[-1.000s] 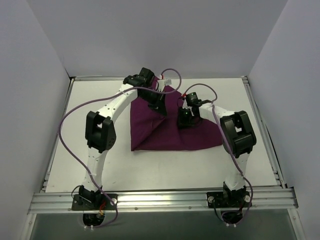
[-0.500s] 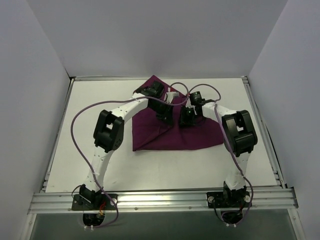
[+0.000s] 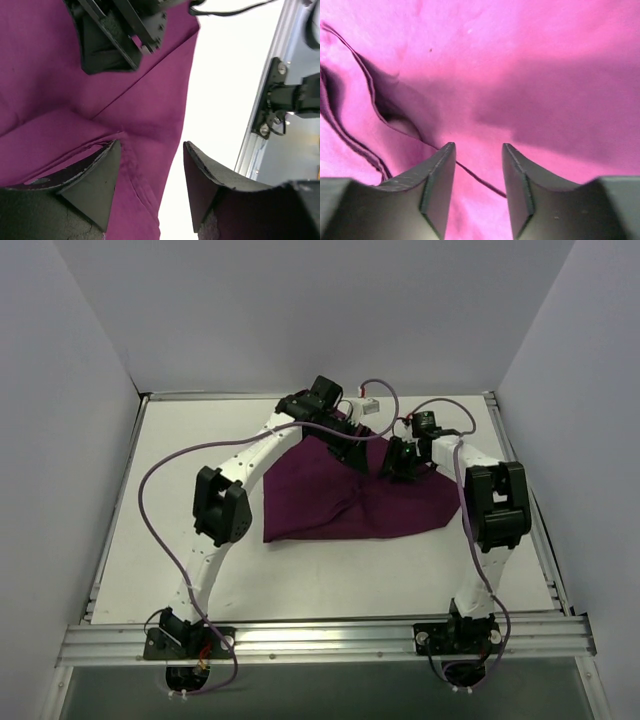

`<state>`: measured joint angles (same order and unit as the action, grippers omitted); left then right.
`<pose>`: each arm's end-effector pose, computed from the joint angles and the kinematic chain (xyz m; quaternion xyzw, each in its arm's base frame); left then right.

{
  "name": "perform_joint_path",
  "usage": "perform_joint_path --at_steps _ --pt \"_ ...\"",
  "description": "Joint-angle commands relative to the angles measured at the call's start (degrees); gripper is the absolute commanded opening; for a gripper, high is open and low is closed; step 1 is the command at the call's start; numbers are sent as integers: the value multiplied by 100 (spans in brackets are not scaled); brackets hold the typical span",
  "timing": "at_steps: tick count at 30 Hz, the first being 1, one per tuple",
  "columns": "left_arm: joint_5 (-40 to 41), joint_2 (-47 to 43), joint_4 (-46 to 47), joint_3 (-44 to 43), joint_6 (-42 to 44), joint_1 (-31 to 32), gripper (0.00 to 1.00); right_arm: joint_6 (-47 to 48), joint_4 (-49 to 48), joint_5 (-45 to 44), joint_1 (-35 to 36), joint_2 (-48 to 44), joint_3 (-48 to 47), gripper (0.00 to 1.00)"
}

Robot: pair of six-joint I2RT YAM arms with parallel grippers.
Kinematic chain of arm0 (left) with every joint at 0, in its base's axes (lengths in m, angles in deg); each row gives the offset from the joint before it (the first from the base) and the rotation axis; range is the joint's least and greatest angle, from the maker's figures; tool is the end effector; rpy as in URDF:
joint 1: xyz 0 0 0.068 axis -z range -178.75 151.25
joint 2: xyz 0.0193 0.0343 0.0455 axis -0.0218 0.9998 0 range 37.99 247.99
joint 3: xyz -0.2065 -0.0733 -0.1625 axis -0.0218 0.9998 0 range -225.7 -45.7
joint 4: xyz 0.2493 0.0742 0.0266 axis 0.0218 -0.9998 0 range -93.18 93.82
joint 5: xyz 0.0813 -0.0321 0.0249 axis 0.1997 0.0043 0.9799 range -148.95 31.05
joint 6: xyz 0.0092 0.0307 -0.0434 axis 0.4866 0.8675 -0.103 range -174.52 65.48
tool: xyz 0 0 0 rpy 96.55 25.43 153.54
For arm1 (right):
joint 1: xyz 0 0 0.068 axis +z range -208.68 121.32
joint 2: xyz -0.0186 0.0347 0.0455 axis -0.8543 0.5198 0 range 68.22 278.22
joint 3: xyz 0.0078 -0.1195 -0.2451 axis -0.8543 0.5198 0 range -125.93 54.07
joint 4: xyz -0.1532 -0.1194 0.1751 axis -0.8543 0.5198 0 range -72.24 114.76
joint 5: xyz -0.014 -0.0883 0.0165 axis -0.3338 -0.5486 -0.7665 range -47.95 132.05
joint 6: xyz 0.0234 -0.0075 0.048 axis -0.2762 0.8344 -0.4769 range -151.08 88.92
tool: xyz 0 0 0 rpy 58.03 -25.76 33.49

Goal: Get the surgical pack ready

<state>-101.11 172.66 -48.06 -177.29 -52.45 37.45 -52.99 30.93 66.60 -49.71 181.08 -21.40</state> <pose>0.3983 -0.3211 0.2658 0.3940 0.8051 -0.4103 0.1679 0.4139 0.0803 0.1734 0.0324 0.9221 0.2807 0.2645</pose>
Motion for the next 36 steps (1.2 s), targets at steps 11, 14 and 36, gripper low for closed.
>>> perform_joint_path --at_steps 11,14,36 --pt "1513 -2091 -974 1518 1356 -1317 59 872 493 744 508 -1073 -161 79" --pt "2587 -2654 -684 2829 1629 -1450 59 961 634 612 815 -854 -153 78" --pt "3512 -2806 494 5275 1112 -870 63 916 678 32 1045 -422 40 5"
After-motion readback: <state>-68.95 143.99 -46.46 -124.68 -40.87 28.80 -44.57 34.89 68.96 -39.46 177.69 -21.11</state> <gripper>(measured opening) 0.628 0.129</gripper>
